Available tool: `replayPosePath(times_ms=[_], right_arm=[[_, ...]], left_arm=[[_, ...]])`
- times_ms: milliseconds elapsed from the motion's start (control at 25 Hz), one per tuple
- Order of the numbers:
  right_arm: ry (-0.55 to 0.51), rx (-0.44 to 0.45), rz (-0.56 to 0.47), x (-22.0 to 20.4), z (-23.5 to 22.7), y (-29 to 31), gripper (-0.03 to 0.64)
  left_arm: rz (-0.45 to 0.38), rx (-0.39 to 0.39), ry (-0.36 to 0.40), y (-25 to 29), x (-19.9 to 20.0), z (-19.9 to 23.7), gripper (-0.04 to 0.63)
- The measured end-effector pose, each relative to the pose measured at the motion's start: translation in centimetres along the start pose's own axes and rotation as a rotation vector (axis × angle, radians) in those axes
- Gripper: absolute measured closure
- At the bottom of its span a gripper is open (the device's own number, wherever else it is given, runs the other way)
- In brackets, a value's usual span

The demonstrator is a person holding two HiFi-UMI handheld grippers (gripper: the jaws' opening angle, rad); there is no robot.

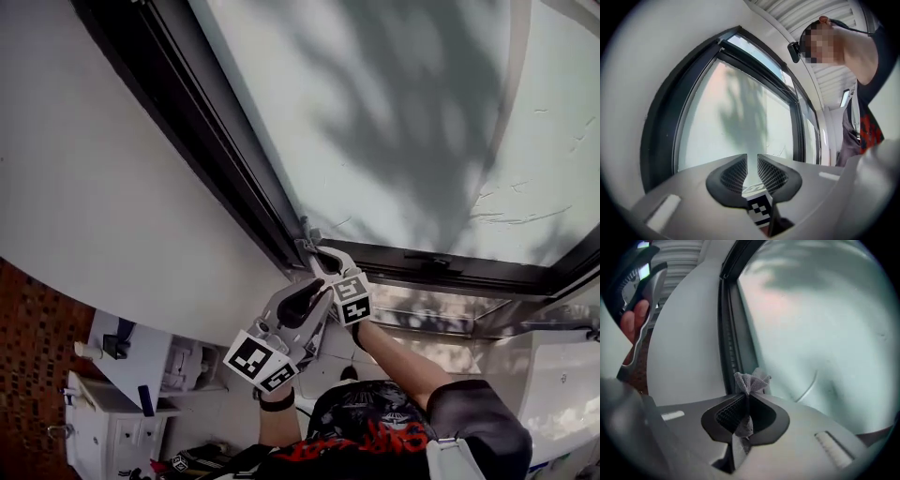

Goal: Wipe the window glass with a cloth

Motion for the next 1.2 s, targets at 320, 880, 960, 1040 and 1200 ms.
replayPosePath(times_ms=[320, 880, 960, 1040, 1200], right_arm=[[0.042, -0.269, -0.056, 2.2, -10.5, -7.6, 0.591], [0.155, -1.207, -0.367, 7.5, -30.0, -49.7, 0.591], [0.145, -1.194, -0.412, 9.1, -29.2, -50.0, 0.591], [0.110, -1.112, -0.445, 10.6, -27.7, -47.3, 0.591], [0.012, -0.752, -0.493, 14.0, -21.1, -34.4, 0.591]], left_arm=[[-0.004, -0.158, -0.034, 4.3, -0.6, 0.1, 0.541], [-0.040, -0.643, -0.083, 14.5, 0.2, -11.8, 0.537], [-0.038, -0.624, -0.082, 14.4, 0.1, -11.7, 0.537], [-0.039, -0.599, -0.077, 14.1, 0.0, -11.2, 0.537], [-0.034, -0.438, -0.062, 11.4, 0.0, -8.3, 0.537]])
Point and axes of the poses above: the fingertips, and each gripper's own axes: y forward along the fingers, z to its left, x out of its top, the point moved 6 cm from there along -y, backward along the fingers, and after that the axes turned 9 degrees about y, right-handed, at the moved point
